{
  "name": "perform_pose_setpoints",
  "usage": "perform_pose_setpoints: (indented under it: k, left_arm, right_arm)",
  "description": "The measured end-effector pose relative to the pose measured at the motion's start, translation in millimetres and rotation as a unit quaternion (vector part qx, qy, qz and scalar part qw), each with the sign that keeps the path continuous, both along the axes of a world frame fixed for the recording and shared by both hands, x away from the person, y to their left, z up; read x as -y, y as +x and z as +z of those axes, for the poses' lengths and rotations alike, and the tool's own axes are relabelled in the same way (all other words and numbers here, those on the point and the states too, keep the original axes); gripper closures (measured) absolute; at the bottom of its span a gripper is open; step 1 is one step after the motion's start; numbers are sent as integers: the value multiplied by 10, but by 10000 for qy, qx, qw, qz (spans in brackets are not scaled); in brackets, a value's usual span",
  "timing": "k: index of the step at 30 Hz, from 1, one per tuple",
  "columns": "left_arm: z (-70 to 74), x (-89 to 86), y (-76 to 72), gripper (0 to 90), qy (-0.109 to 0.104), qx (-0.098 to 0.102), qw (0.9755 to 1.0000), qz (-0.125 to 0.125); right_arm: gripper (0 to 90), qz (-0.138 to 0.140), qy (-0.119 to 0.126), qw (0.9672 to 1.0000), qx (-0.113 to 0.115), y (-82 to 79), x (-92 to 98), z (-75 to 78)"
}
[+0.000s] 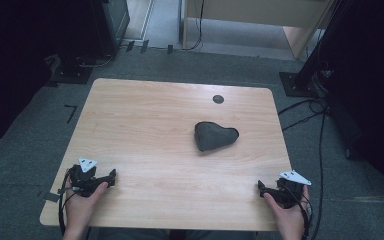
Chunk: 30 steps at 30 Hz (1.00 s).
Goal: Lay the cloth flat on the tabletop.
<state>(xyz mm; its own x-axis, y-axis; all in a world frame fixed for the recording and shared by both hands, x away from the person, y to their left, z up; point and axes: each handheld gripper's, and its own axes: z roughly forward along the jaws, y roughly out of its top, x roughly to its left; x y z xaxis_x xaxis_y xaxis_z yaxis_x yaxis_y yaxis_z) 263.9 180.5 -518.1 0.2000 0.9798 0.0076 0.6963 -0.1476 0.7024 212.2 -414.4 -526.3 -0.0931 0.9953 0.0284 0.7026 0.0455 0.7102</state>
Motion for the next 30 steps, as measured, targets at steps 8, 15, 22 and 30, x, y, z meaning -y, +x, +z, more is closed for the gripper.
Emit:
perform_pose_setpoints:
  k: [8, 15, 22, 30]
  left_arm:
    - [0, 3, 5, 86, 1, 0, 10000, -6]
    - [1, 3, 4, 86, 4, -4, 10000, -9]
    - [1, 3, 4, 86, 3, -4, 10000, -10]
    - [1, 4, 4, 87, 8, 2, 10000, -28]
  right_arm:
    - [144, -61, 66, 10000, -35, -42, -91, 74]
    - [145, 143, 263, 9991, 302, 80, -296, 322]
    - [146, 467, 404, 9967, 531, 352, -555, 519]
    - [145, 748, 419, 9938, 702, 623, -868, 666]
